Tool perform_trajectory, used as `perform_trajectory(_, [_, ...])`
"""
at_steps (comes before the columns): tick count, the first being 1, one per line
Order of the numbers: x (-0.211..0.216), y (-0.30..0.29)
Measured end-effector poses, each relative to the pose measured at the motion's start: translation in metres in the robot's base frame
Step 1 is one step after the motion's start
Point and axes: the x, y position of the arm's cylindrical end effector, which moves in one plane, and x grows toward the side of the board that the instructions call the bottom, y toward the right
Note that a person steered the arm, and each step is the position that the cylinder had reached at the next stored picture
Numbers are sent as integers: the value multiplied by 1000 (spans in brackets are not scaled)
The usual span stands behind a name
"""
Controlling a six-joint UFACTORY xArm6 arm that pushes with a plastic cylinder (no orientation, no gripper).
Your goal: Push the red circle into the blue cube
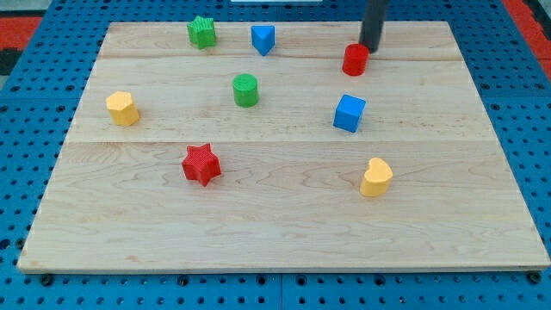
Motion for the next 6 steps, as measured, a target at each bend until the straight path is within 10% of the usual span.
perform_trajectory(5, [-57,-48])
perform_trajectory(6, [14,-52])
